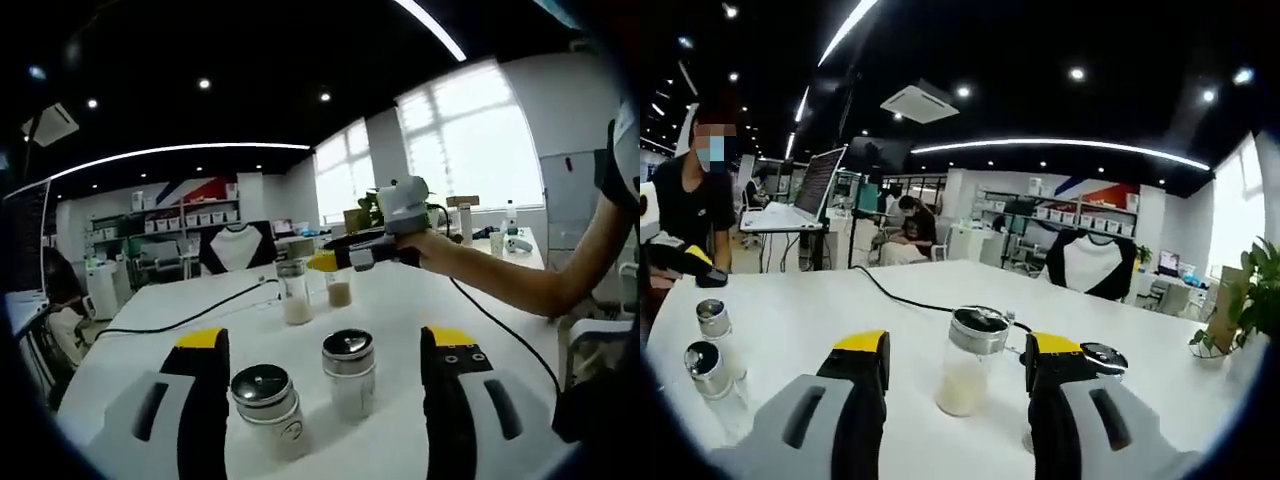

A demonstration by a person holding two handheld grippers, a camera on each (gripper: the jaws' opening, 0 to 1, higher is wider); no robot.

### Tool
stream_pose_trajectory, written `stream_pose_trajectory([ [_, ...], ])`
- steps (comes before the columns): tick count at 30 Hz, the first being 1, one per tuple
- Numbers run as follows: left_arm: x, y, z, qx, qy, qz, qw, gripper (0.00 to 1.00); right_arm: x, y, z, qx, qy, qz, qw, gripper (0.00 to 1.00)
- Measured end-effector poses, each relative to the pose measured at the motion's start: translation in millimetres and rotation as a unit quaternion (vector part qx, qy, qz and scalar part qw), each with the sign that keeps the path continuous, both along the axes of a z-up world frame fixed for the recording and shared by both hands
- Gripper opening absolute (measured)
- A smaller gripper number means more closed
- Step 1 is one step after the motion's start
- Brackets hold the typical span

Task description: Rotate the seasoning bottle until the label or dispensing opening points toward the visible target arrow and the bottle remains upright within the marked orientation range

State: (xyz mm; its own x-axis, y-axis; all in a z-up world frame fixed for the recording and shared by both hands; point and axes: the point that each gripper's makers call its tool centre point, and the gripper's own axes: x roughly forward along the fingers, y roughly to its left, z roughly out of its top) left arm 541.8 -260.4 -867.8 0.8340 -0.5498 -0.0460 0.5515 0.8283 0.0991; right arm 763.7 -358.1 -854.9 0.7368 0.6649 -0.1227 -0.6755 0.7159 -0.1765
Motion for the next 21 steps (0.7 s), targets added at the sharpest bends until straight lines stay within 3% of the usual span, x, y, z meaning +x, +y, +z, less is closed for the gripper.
stream_pose_trajectory([
  [4, 2.4, -7.3, -3.0, 0.001, 0.004, -0.009, 0.9999, 0.83, 18.7, 10.8, 1.5, 0.007, 0.009, -0.002, 0.9999, 0.54],
  [10, 6.8, -16.1, -7.7, -0.003, 0.017, -0.016, 0.9997, 0.83, 36.9, 17.4, -1.2, 0.060, 0.035, -0.013, 0.9975, 0.54],
  [14, 6.8, -25.4, -4.1, -0.017, 0.014, -0.025, 0.9994, 0.83, 52.6, 13.2, -15.0, 0.051, 0.041, -0.020, 0.9976, 0.53],
  [19, 13.2, -30.8, -6.5, -0.017, 0.017, -0.030, 0.9993, 0.83, 56.9, 12.0, -33.6, 0.060, 0.064, -0.024, 0.9959, 0.53],
  [21, 14.3, -31.6, -7.7, -0.018, 0.019, -0.031, 0.9992, 0.83, 59.5, 12.8, -34.5, 0.058, 0.055, -0.025, 0.9965, 0.52],
])
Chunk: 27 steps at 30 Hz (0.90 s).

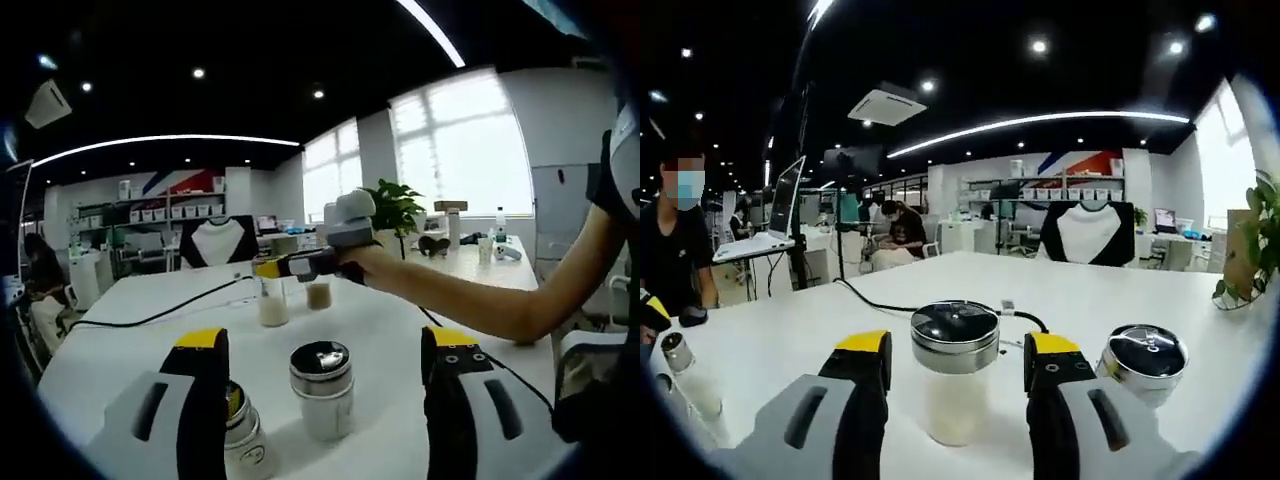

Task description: Rotate the seasoning bottle until the label or dispensing opening points toward the visible target arrow and the bottle remains upright within the marked orientation range

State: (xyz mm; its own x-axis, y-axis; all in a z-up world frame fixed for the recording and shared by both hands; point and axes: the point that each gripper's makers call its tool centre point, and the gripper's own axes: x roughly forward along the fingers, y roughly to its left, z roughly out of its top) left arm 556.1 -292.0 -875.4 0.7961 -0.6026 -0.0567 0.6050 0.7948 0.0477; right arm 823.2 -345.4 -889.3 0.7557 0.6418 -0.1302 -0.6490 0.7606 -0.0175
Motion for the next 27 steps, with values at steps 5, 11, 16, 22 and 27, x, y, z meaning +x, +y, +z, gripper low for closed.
stream_pose_trajectory([
  [5, 0.4, -3.2, -2.7, 0.002, 0.004, -0.006, 1.0000, 0.83, -2.6, 6.4, 4.7, 0.008, -0.005, 0.006, 0.9999, 0.49],
  [11, 3.2, -3.4, 0.3, -0.024, 0.005, -0.003, 0.9997, 0.83, -7.5, 12.4, 5.7, 0.000, -0.026, 0.009, 0.9996, 0.36],
  [16, 3.0, -8.6, -5.7, -0.018, 0.014, -0.009, 0.9997, 0.83, -11.1, 11.4, 8.4, -0.004, -0.029, 0.017, 0.9994, 0.35],
  [22, -3.2, -9.2, 1.2, -0.022, 0.006, -0.014, 0.9996, 0.83, -15.5, 8.3, 10.5, 0.011, -0.028, 0.006, 0.9995, 0.35],
  [27, -7.5, -2.7, 7.8, -0.023, -0.002, -0.005, 0.9997, 0.83, -23.5, 6.4, 14.4, 0.006, -0.033, 0.003, 0.9994, 0.35],
])
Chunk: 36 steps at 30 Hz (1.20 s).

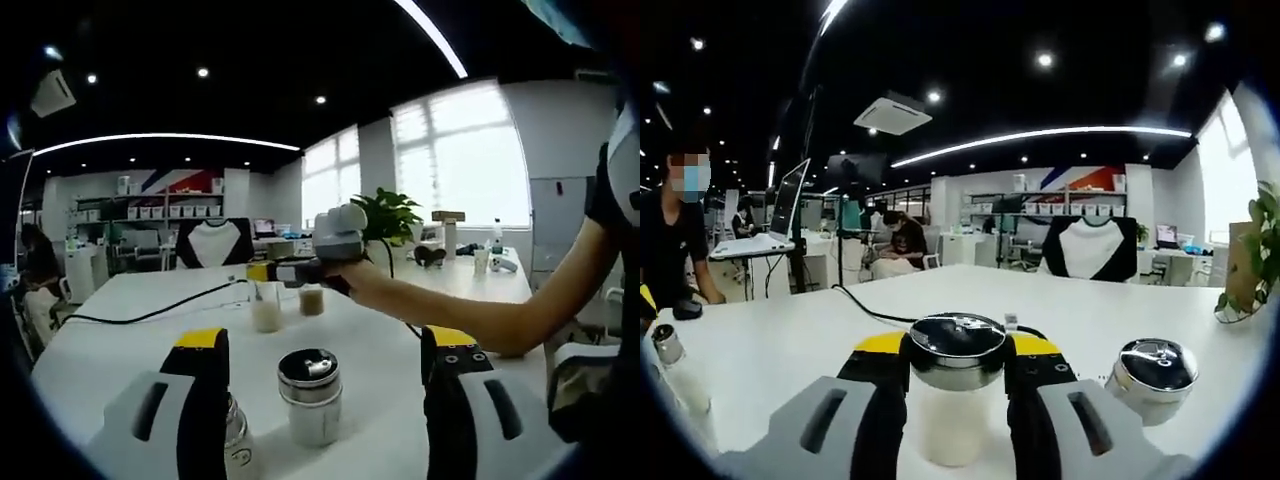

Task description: Rotate the seasoning bottle until the label or dispensing opening points toward the visible target arrow and the bottle remains upright within the marked orientation range

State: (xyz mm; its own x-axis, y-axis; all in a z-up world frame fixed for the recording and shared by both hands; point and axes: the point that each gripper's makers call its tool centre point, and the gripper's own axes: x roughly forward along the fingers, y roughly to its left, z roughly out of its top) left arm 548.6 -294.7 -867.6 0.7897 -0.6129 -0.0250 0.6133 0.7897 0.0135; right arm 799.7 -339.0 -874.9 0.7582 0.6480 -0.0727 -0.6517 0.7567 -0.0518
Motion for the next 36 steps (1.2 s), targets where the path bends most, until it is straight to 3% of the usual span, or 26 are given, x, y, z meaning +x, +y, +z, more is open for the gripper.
stream_pose_trajectory([
  [9, -4.7, 8.4, 5.0, 0.007, -0.004, 0.020, 0.9998, 0.83, -19.6, -6.2, 11.1, 0.025, 0.000, 0.003, 0.9997, 0.34],
  [36, -31.3, -30.8, 3.3, 0.002, 0.002, -0.035, 0.9994, 0.81, -73.1, -64.1, 26.4, 0.023, -0.011, -0.012, 0.9996, 0.35],
])
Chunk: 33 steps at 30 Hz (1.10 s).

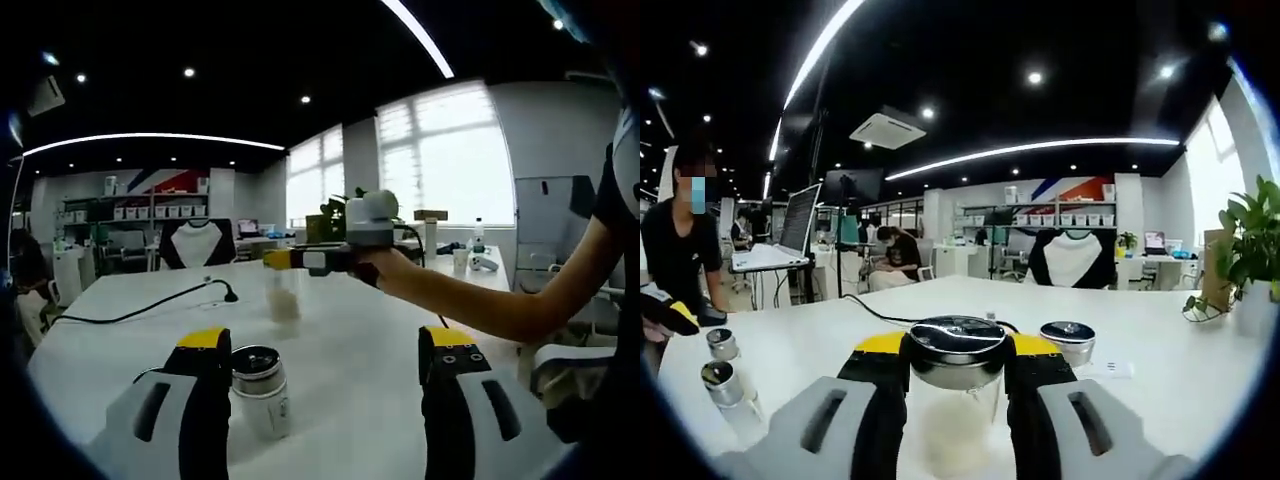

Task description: Rotate the seasoning bottle until the label or dispensing opening points toward the visible target arrow and the bottle remains upright within the marked orientation range

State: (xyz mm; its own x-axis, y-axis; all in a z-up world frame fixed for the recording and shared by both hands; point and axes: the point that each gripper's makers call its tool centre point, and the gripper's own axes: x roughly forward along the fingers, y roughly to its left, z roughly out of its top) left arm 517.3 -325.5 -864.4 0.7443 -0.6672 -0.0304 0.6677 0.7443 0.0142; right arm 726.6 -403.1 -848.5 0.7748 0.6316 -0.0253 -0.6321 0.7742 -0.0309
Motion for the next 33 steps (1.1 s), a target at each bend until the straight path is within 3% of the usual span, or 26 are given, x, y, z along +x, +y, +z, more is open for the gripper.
stream_pose_trajectory([
  [15, -8.7, -13.1, 1.1, 0.004, -0.002, -0.021, 0.9998, 0.81, -42.5, -2.4, 1.4, 0.016, -0.011, 0.014, 0.9997, 0.35],
  [25, -10.9, -17.3, 5.9, 0.000, -0.007, -0.028, 0.9996, 0.81, -63.3, -6.5, -5.6, 0.029, 0.000, 0.016, 0.9995, 0.35],
  [33, -6.3, -19.6, -5.8, 0.008, 0.009, -0.028, 0.9995, 0.81, -88.3, -5.3, -3.1, 0.043, -0.010, 0.030, 0.9986, 0.35],
])
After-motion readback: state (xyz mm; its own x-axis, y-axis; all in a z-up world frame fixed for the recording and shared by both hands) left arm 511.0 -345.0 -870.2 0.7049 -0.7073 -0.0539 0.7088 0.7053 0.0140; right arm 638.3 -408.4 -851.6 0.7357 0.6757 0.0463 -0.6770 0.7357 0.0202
